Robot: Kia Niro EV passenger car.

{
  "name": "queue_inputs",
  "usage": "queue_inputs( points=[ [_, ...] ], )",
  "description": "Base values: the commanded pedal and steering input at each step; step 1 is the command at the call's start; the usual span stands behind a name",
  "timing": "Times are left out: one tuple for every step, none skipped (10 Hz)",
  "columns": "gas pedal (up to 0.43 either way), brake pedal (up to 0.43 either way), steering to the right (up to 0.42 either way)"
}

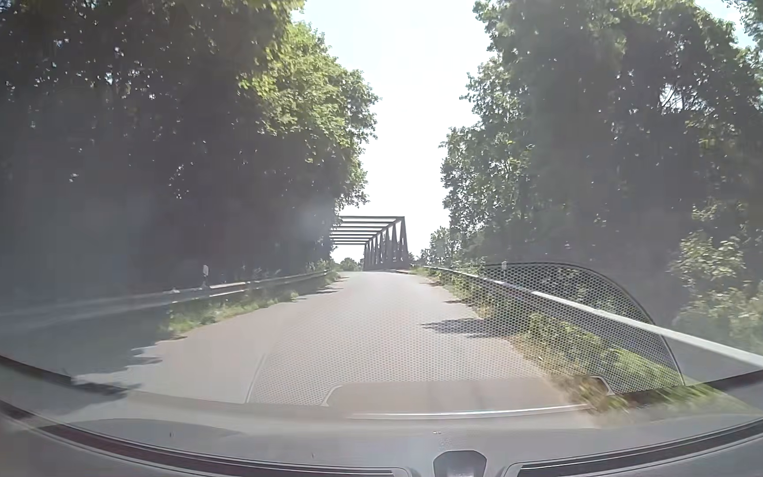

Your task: Follow the waypoints while adhering to traffic rules and regulations

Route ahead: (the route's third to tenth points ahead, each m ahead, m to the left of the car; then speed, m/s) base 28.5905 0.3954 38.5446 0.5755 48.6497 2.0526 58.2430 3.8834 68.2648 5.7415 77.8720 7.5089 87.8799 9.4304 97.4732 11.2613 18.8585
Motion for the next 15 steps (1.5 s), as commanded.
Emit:
queue_inputs(
  points=[
    [0.157, 0.006, -0.011],
    [0.157, 0.006, -0.011],
    [0.157, 0.006, -0.011],
    [0.157, 0.006, -0.011],
    [0.157, 0.006, -0.011],
    [0.169, 0.006, -0.011],
    [0.177, 0.006, -0.011],
    [0.197, 0.006, -0.011],
    [0.228, 0.006, -0.011],
    [0.24, 0.006, -0.011],
    [0.26, 0.006, -0.011],
    [0.268, 0.006, -0.01],
    [0.268, 0.006, -0.011],
    [0.28, 0.006, -0.01],
    [0.28, 0.006, -0.011]
  ],
)
